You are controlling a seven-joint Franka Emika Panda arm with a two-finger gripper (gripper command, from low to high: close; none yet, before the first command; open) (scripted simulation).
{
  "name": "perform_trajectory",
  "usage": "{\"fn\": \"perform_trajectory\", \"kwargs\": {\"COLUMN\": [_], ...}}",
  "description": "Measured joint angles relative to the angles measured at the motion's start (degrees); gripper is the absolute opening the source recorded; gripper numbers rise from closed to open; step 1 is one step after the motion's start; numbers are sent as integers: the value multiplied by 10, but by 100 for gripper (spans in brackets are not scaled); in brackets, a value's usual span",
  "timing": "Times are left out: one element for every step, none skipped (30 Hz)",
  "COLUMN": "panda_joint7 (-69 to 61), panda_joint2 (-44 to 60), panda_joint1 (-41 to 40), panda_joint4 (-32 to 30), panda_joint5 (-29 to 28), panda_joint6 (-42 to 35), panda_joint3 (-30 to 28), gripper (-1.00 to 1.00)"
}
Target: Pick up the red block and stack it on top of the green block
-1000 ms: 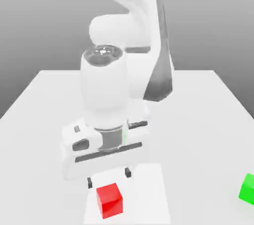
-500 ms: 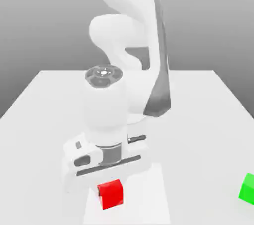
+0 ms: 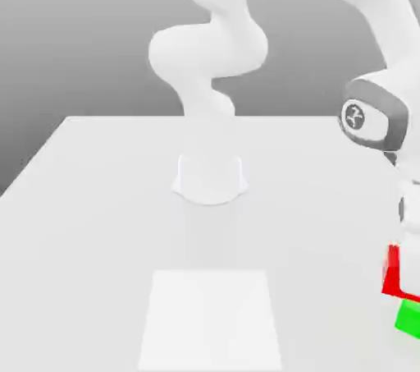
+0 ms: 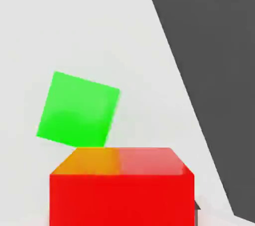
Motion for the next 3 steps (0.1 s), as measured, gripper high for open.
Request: {"fn": "perform_trajectory", "kwargs": {"panda_joint7": [2, 2, 2], "panda_joint2": [12, 12, 12], "panda_joint1": [4, 4, 4], "panda_joint4": [2, 2, 2], "panda_joint5": [-5, -5, -5], "panda_joint6": [9, 9, 9], "panda_joint3": [-1, -1, -1], "gripper": [100, 100, 100]}}
